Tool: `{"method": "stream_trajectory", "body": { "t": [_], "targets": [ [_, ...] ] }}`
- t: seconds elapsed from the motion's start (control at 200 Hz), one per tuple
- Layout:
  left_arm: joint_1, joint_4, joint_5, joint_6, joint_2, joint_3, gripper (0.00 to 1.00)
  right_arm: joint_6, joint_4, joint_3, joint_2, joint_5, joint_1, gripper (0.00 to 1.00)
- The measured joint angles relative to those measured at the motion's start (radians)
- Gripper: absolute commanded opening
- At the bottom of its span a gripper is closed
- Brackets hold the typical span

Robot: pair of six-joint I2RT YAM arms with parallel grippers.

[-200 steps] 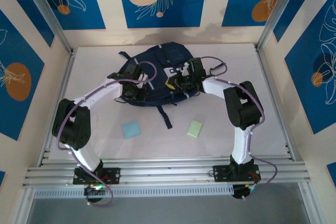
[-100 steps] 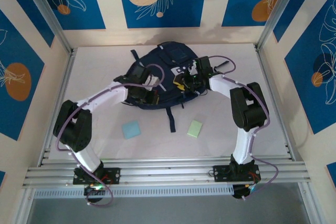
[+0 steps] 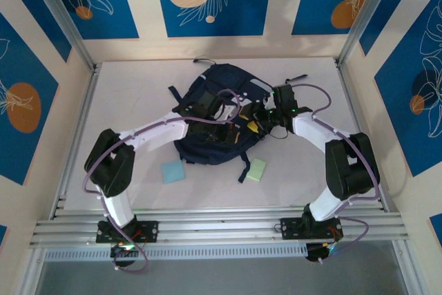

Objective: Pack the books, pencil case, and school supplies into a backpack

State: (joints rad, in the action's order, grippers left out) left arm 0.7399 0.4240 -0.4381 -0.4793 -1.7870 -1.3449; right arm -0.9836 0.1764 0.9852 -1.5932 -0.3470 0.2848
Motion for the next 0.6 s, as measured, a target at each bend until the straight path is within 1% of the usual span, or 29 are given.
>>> {"method": "stream_trajectory", "body": {
  "t": [0.18,0.31,0.395,0.45,0.475,0.515,0.6],
  "targets": [
    [0.000,-0.018,0.000,-0.002,-0.002,-0.001,0.00,0.031,0.106,-0.015,0.082,0.028,0.006,0.61],
    [0.000,-0.023,0.000,-0.002,-0.002,0.000,0.00,0.025,0.093,-0.026,0.100,0.027,0.015,0.59],
    [0.000,-0.024,0.000,-0.001,-0.002,0.002,0.00,0.005,0.056,-0.031,0.083,0.031,0.036,0.55],
    [0.000,-0.025,0.000,-0.001,-0.002,0.007,0.00,-0.021,0.012,-0.038,0.065,0.038,0.046,0.47],
    [0.000,-0.027,0.000,-0.001,-0.002,0.010,0.00,-0.027,-0.006,-0.041,0.056,0.039,0.051,0.41],
    [0.000,-0.030,0.002,-0.001,-0.001,0.017,0.00,-0.054,-0.036,-0.045,0.039,0.044,0.058,0.29],
    [0.000,-0.038,0.010,-0.001,0.000,0.035,0.00,-0.063,-0.047,-0.045,0.005,0.053,0.068,0.07]
  ]
}}
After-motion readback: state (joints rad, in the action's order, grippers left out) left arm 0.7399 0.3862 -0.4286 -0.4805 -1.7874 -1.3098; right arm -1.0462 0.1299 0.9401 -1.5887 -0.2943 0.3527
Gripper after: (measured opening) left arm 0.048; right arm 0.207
